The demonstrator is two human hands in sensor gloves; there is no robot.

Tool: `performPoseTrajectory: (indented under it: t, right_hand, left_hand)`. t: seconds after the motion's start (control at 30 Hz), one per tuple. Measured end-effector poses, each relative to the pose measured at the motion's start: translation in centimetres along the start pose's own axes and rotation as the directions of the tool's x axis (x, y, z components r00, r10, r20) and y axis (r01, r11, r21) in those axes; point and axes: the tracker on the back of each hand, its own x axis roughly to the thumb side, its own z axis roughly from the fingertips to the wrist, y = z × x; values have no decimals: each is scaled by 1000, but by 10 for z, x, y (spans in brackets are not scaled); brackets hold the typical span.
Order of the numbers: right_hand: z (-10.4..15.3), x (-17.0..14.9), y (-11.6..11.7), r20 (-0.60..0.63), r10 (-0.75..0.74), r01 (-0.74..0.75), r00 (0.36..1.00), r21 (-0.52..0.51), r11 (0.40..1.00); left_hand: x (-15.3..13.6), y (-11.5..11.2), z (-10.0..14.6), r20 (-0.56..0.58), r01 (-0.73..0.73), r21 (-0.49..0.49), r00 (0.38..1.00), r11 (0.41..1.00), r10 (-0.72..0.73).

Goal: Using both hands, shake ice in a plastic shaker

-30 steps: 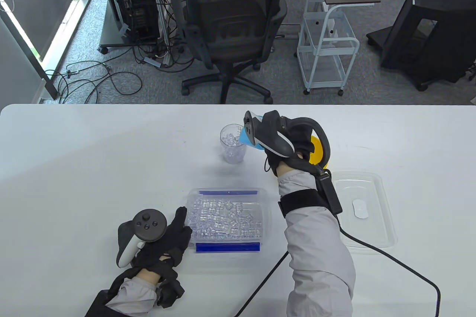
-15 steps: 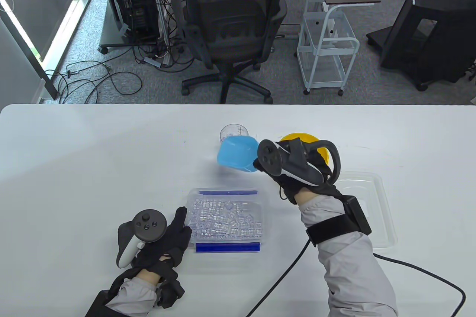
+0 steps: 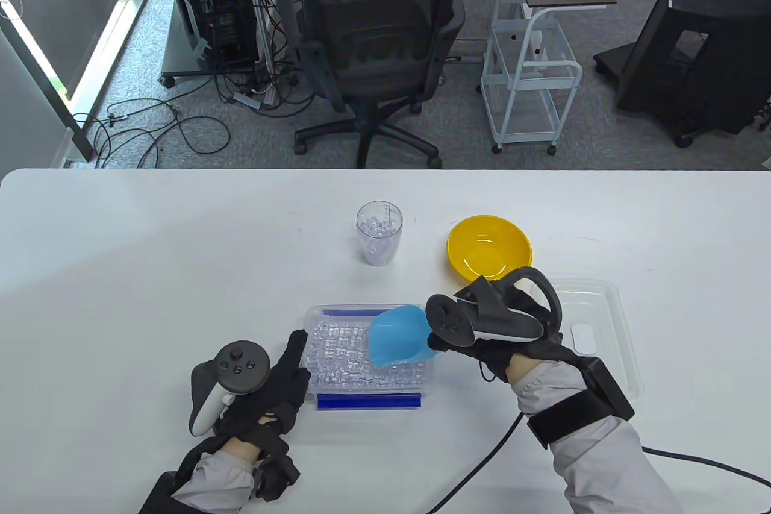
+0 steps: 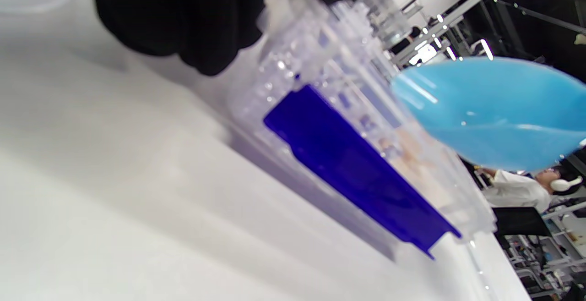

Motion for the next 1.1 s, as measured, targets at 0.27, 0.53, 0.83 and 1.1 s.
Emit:
performPoseTrajectory:
  t: [0.27,0.53,0.83,1.1]
  right_hand:
    - [-11,12,6,112,84,-92,990,66,994]
    - [-19,17,21,188,65,-67,980,5,998]
    - [-18,9,49,142,-68,67,988,11,998]
    - [-25,21,74,58,-259,257,964,37,966]
  left_hand:
    - [-2,2,0,0,-13,0,1000,1000,13]
    - [-5,4,-1,-2,-31,5,1000,1000,31]
    - [-4,3,0,-3,-32,4,999,999,32]
    - [-3,2,0,0,-18,7,1000,1000,18]
